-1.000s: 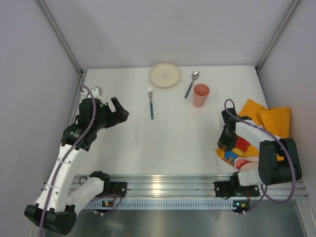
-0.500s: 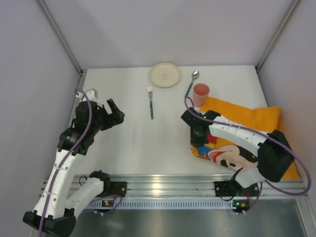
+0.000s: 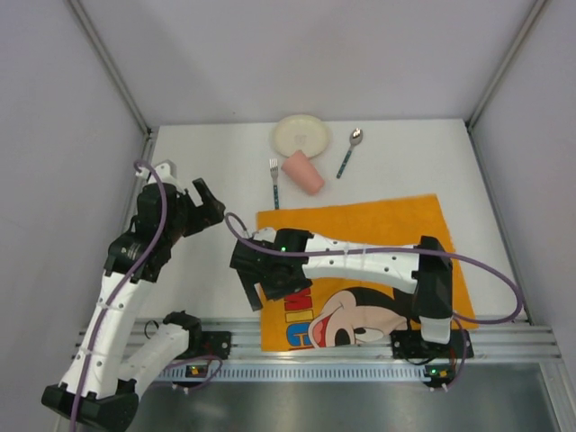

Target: Set the dinner table for one person

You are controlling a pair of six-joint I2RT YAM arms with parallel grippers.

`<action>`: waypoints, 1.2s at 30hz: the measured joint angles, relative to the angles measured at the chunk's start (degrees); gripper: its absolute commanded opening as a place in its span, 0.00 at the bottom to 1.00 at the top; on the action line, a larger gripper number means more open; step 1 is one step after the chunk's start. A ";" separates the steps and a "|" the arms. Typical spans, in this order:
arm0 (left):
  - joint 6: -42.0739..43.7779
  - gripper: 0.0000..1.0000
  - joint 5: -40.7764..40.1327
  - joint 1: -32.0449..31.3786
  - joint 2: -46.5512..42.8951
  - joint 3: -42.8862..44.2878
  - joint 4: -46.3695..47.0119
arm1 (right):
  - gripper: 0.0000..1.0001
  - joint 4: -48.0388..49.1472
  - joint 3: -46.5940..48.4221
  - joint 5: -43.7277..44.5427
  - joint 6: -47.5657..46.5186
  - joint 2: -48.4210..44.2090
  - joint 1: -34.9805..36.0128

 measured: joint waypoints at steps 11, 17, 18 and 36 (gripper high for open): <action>1.36 0.96 13.27 -0.26 3.45 -13.53 3.82 | 1.00 -6.60 -5.92 5.51 0.76 -7.98 -5.09; 1.31 0.95 20.55 -3.61 10.56 -18.05 6.34 | 1.00 -6.54 -6.95 7.56 -1.92 -13.07 -18.45; 1.31 0.95 21.18 -4.33 12.31 -17.99 7.43 | 1.00 -6.51 -6.95 7.80 -2.73 -13.46 -20.46; 2.51 0.31 21.59 -11.15 49.44 -4.94 13.79 | 1.00 -1.70 -15.69 7.76 -11.93 -15.47 -34.97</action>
